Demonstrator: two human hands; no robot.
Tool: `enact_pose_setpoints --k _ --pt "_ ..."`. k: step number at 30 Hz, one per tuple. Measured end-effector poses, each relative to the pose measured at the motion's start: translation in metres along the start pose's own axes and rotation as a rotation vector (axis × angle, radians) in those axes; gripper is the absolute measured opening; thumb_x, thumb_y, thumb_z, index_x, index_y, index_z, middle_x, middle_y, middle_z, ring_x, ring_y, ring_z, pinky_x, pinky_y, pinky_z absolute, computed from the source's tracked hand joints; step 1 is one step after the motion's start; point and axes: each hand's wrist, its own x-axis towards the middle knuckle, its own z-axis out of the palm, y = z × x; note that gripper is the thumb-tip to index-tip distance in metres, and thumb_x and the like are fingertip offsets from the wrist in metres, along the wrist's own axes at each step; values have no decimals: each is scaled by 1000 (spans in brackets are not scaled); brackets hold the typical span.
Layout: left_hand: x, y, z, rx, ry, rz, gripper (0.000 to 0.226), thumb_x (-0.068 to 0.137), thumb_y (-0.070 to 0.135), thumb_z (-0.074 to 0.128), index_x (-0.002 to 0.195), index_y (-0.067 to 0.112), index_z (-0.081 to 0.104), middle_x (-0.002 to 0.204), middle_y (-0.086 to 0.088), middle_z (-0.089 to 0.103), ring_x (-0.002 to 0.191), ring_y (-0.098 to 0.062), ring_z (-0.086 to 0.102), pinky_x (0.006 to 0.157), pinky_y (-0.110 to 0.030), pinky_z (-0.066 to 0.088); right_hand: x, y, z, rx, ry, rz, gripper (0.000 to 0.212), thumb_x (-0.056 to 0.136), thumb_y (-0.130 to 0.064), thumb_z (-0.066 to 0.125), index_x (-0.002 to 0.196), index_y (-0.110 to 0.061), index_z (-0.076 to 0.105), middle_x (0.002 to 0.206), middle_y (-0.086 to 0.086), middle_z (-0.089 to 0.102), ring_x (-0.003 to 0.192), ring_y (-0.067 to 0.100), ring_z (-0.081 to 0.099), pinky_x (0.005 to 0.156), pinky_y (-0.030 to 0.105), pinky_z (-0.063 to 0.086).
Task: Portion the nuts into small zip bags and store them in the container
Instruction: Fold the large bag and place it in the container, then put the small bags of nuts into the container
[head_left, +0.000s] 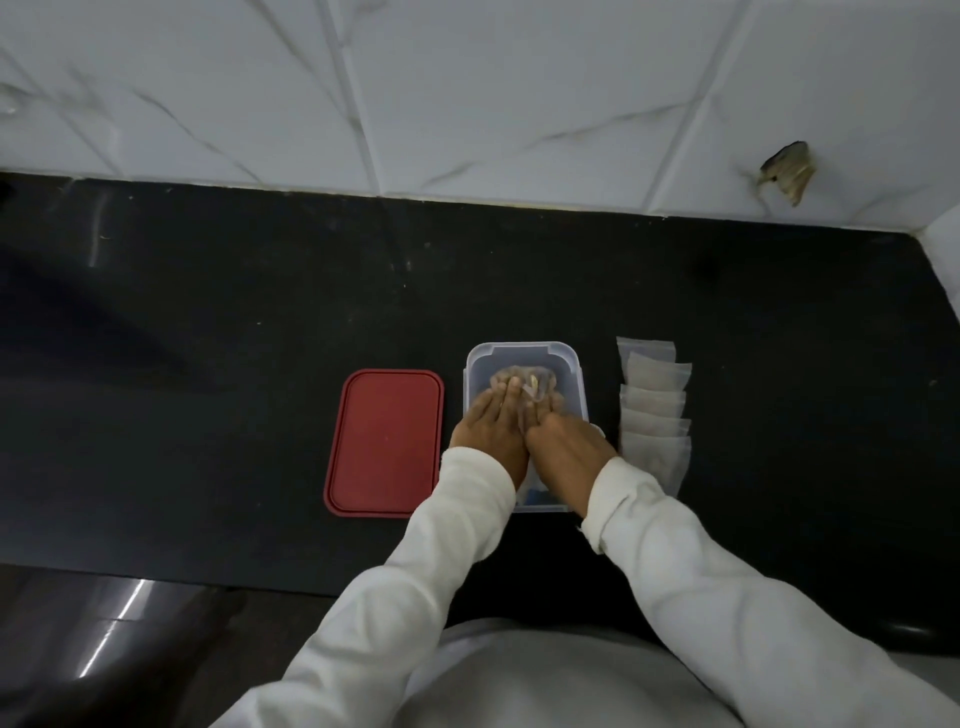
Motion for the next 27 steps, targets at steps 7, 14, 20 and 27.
enact_pose_setpoints --k 7,14,20,27 --pt "-5 9 -3 -93 1 -63 90 99 40 41 150 5 -25 160 -17 -25 149 -29 -19 122 -41 -8 -8 5 -4 -165 88 6 87 100 -28 49 148 1 -17 157 27 -13 147 41 -7 121 46 4" --pt "5 12 1 -29 -110 -101 92 98 49 35 146 6 -31 158 -14 -30 148 -28 -23 122 -42 -8 0 -1 5 -271 35 -52 79 104 -25 35 140 8 -28 154 33 -18 142 52 -9 119 53 5" --pt "7 14 -6 65 -238 -104 92 98 53 33 146 8 -32 158 -11 -32 147 -26 -25 121 -42 -9 12 -2 9 -95 -109 -8 75 100 -19 43 149 6 -8 159 25 -9 147 43 -3 119 50 13" --pt "-6 14 -18 74 -161 -86 87 100 48 33 148 8 -28 160 -11 -27 149 -26 -21 119 -42 -12 3 1 -5 86 -131 -15 78 100 -17 46 152 -3 -11 158 25 -11 147 40 4 118 47 22"
